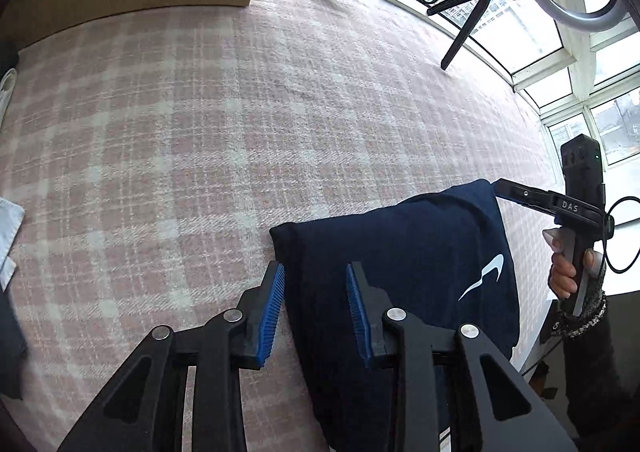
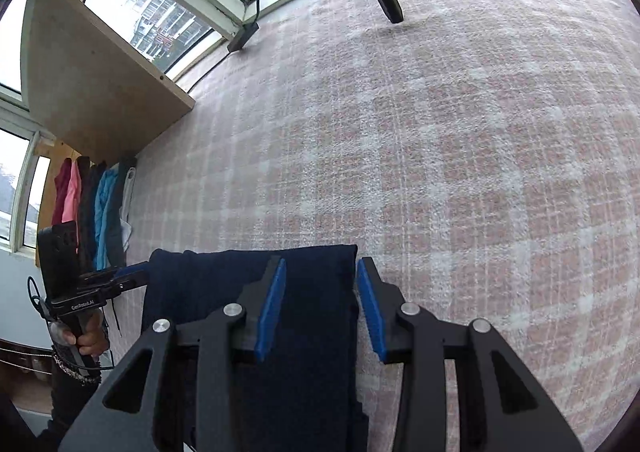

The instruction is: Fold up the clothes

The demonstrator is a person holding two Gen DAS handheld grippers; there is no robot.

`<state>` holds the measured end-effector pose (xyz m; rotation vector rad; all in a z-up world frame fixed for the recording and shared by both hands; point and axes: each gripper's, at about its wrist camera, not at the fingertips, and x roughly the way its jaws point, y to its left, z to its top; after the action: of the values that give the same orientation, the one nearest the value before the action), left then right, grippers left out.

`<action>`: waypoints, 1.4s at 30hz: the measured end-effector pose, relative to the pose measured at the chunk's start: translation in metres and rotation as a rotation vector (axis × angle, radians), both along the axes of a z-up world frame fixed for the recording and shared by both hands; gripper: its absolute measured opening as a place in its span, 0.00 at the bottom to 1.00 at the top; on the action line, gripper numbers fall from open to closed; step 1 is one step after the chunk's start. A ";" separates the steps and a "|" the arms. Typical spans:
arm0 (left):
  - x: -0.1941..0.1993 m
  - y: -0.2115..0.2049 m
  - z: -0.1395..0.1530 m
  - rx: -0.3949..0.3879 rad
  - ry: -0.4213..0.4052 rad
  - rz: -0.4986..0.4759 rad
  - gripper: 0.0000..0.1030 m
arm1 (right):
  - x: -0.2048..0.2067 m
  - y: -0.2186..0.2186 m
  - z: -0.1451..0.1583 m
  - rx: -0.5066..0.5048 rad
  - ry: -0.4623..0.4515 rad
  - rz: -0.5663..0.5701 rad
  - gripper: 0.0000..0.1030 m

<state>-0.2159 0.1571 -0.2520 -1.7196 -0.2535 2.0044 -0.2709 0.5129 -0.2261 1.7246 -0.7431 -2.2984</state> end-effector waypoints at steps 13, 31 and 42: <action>-0.007 0.013 -0.001 -0.047 0.082 -0.040 0.02 | -0.009 -0.015 -0.013 -0.009 0.000 0.056 0.07; -0.012 -0.040 0.031 -0.079 0.170 0.161 0.13 | 0.006 0.029 0.004 -0.005 0.048 -0.144 0.12; 0.016 0.014 0.016 -0.038 0.151 -0.038 0.01 | 0.004 -0.021 0.000 0.028 0.047 0.052 0.05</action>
<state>-0.2003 0.1713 -0.2356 -1.5741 -0.1316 2.1110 -0.2670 0.4919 -0.2265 1.6743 -0.6529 -2.3168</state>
